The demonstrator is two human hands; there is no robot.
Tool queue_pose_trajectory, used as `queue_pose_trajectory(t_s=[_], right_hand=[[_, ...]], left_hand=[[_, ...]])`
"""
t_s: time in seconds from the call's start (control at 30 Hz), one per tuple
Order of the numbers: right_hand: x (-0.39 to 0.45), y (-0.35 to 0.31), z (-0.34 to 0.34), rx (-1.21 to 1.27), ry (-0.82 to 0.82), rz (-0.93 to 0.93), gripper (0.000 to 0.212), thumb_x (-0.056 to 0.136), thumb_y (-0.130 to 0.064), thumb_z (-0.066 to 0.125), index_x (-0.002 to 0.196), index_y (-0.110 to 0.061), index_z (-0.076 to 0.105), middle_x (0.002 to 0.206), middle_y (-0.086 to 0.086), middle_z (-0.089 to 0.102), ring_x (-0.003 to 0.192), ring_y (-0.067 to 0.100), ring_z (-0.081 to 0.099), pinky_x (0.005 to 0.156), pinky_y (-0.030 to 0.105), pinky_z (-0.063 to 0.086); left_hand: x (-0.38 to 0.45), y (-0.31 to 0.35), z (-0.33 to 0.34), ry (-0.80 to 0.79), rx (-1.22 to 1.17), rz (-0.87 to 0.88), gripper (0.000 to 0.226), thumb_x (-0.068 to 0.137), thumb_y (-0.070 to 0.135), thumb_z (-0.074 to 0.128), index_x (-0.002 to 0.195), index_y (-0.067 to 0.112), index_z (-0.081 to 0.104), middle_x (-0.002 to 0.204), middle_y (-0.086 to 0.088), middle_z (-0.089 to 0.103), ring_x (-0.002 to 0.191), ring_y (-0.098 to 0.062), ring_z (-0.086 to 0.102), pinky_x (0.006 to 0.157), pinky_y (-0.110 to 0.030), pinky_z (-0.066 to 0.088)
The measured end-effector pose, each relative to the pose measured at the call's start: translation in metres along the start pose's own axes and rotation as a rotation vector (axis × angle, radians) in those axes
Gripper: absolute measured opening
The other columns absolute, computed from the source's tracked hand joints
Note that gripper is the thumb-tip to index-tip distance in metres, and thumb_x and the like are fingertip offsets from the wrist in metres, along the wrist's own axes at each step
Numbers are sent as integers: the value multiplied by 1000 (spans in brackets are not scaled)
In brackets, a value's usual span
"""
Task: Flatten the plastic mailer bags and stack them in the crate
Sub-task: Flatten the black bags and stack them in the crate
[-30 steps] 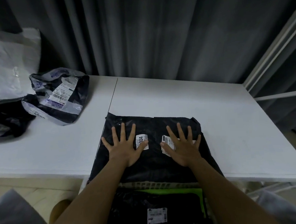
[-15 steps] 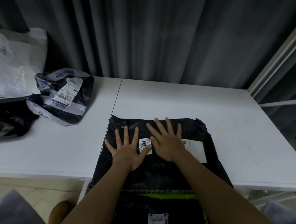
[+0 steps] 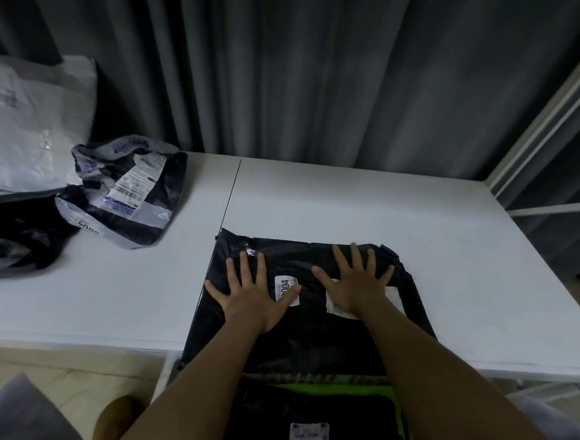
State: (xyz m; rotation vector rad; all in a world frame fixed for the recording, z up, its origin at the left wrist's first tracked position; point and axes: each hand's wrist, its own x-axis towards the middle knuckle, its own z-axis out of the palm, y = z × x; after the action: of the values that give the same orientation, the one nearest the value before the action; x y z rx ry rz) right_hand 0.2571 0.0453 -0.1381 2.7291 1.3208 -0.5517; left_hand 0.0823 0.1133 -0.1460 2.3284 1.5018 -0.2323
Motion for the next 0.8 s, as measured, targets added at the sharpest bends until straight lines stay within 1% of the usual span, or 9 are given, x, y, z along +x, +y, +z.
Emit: queue_pose_trajectory(t_s=[0.1,0.17,0.23,0.33,0.43,0.63,0.73,0.8], right_hand=[[-12,0,-11,-61,34,-69,82,81,-83,12,149,-44,-11,159,-1,-21,144,37,-21,108,66,-15],[-30,6,-8,-68,60,-143,81,79,-85,14,146,-49,-13,156,-4,-27,141,37,-26,106,66,-17],[-46,13,3,-66,44,-180,81,76,-87,13,144,-54,-15,155,-6,-31,139,37,-31,105,67,-19],[-54,20,17,-17,18,-162,79,74,-88,15,141,-58,-16,154,-7,-31,139,36,-32,106,68,-17],[-53,19,28,37,55,-149,79,73,-88,14,140,-59,-16,155,-8,-30,140,35,-31,106,68,-17],[-51,19,37,24,132,-139,80,71,-89,10,141,-58,-15,157,-8,-26,141,36,-29,107,67,-16],[-50,19,39,21,141,-137,82,69,-89,7,141,-58,-15,157,-7,-26,141,36,-28,107,67,-16],[-49,19,41,17,152,-136,81,71,-88,9,142,-57,-14,157,-7,-25,141,36,-27,107,67,-16]], left_hand=[[-2,-3,0,10,-25,3,100,73,88,11,149,31,-20,156,-2,-28,142,-27,-28,106,-68,-11],[-3,-5,2,53,-19,13,99,73,88,10,149,32,-19,156,-2,-26,143,-27,-26,106,-68,-11],[-4,-6,5,88,-9,17,97,73,88,10,149,33,-19,157,-3,-26,143,-28,-26,106,-68,-10],[-5,-5,7,93,-5,23,94,74,88,9,148,38,-19,157,-3,-25,143,-29,-25,105,-69,-10],[-4,-6,8,94,6,23,92,73,88,9,147,40,-20,157,-4,-25,143,-29,-25,105,-69,-10],[-1,-6,10,103,29,21,92,73,88,8,147,41,-18,157,-4,-24,143,-28,-24,105,-69,-10],[-2,-6,11,107,29,22,92,73,88,9,148,41,-17,157,-3,-24,143,-28,-24,105,-69,-10],[-2,-5,10,97,33,23,92,73,88,9,147,41,-17,157,-4,-24,143,-28,-25,105,-69,-11]])
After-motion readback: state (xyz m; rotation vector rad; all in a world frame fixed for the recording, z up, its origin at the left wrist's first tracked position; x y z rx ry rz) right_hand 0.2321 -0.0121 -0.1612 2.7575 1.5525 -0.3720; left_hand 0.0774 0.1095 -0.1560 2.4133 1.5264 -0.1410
